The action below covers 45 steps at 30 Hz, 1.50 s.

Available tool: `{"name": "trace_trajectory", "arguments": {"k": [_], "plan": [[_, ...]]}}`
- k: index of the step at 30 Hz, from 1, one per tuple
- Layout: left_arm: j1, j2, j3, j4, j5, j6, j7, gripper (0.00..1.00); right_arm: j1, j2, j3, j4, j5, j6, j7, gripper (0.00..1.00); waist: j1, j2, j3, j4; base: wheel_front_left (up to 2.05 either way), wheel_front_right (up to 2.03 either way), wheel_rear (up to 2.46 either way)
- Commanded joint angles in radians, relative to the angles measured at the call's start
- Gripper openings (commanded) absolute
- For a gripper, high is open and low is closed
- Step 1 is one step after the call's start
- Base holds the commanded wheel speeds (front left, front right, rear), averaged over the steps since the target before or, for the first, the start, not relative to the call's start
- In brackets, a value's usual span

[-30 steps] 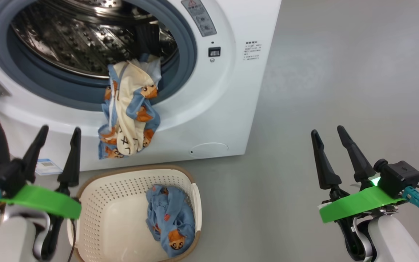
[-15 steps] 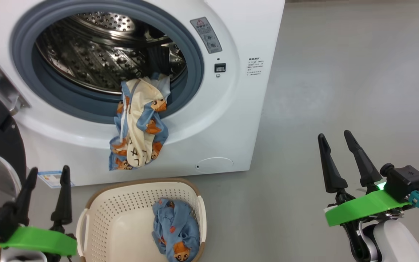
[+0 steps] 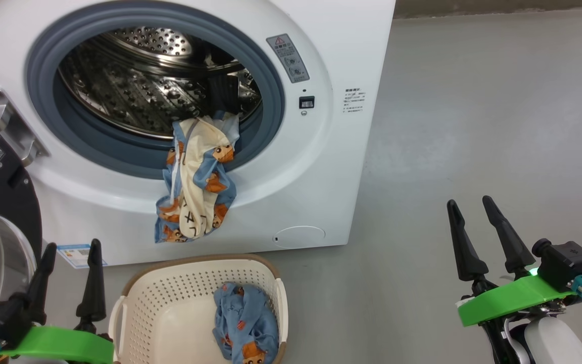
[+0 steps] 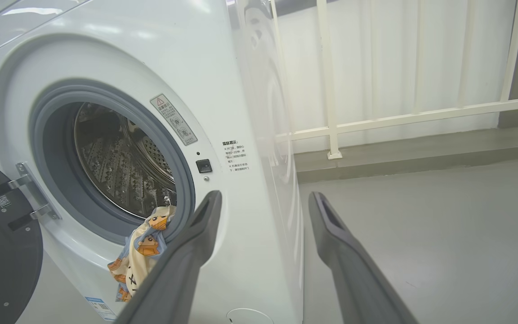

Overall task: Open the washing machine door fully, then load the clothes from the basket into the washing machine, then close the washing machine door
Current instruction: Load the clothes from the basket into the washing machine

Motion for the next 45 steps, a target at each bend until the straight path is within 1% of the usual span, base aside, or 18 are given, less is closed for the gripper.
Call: {"name": "trace_trajectory", "arguments": {"k": [1, 13, 33, 39, 45], "plan": [[-0.005, 0.017, 0.045, -0.033, 0.011, -0.001, -0.006, 1.0, -0.007, -0.016, 0.024, -0.02, 0.01, 0.008, -0.008, 1.0, 0.0, 0.0, 0.0, 0.0, 0.0, 0.0, 0.0], [0.0, -0.006, 0.061, -0.029, 0.023, -0.015, -0.006, 1.0, -0.01, -0.02, 0.034, -0.009, 0.025, 0.008, -0.008, 1.0, 0.0, 0.0, 0.0, -0.003, 0.0, 0.0, 0.0], [-0.015, -0.019, 0.07, -0.002, 0.03, -0.035, -0.006, 1.0, -0.021, -0.011, 0.044, -0.012, 0.024, 0.008, -0.008, 1.0, 0.0, 0.0, 0.029, -0.026, 0.0, 0.0, 0.0], [-0.03, -0.011, 0.056, 0.046, 0.022, -0.045, -0.006, 1.0, -0.029, -0.003, 0.049, -0.014, 0.019, 0.008, -0.008, 1.0, 0.0, 0.0, 0.055, -0.049, 0.0, 0.0, 0.0], [-0.079, 0.008, 0.019, 0.134, 0.012, -0.052, 0.004, 1.0, -0.038, 0.011, 0.056, -0.019, 0.008, 0.008, -0.008, 1.0, 0.0, 0.0, 0.103, -0.074, 0.0, 0.0, 0.0]]}}
